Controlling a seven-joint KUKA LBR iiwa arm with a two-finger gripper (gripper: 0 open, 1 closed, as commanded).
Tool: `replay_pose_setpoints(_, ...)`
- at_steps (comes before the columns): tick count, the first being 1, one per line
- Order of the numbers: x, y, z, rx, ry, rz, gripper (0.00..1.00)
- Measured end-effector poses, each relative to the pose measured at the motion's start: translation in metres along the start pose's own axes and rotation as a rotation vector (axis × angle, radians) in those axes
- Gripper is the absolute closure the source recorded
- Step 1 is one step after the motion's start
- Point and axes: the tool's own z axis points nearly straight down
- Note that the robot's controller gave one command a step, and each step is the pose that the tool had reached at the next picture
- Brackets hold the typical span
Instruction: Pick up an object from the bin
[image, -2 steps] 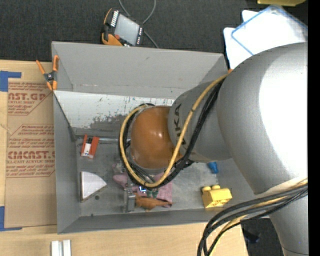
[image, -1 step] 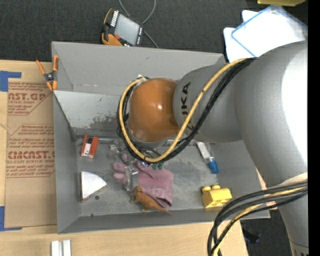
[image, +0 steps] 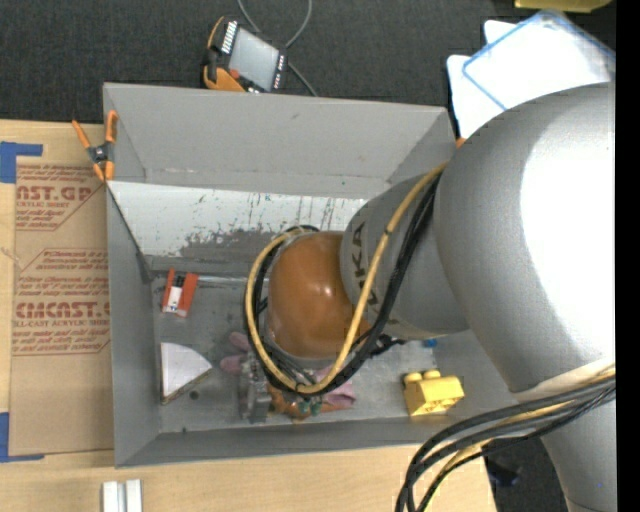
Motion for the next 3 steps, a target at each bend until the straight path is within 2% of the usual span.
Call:
replay_pose_setpoints(1,0.000,0.000,0.000,0.000,0.000,0.000,1.00)
replay_pose_setpoints(3,0.000,0.001,-0.037,-0.002,0.000,0.001,1.00)
